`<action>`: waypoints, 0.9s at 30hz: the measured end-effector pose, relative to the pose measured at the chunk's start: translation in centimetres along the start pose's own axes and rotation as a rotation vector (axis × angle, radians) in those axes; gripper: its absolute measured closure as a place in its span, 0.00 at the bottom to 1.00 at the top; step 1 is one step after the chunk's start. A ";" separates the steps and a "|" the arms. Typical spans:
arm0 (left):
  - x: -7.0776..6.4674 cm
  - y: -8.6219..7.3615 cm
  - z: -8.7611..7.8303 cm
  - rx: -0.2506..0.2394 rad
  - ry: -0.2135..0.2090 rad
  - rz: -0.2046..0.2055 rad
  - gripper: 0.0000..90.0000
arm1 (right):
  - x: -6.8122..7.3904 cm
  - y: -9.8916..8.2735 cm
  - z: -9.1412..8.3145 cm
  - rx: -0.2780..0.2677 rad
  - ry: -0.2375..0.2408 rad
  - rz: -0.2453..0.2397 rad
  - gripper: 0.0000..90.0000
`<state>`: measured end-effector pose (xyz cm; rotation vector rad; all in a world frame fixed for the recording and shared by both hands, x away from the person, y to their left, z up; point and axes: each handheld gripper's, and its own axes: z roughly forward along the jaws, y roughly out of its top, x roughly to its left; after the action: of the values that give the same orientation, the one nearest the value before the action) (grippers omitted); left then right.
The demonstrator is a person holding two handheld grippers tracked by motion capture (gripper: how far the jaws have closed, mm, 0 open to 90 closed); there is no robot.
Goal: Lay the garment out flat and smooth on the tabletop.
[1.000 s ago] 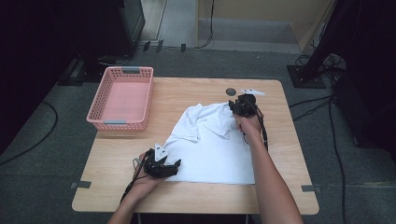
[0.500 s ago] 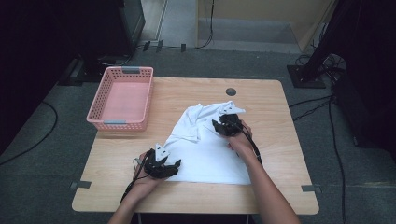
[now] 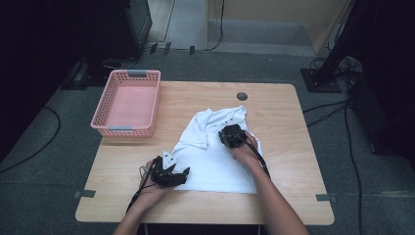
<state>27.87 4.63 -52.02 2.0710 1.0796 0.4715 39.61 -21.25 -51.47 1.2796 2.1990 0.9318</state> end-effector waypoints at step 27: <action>-0.1 0.0 0.0 0.001 0.004 0.002 0.32 | -9.8 -0.9 -5.6 -0.122 -0.074 0.286 0.97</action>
<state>27.84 4.54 -52.03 2.0729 1.0800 0.4765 40.21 -32.04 -48.03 1.5695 1.9036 1.0867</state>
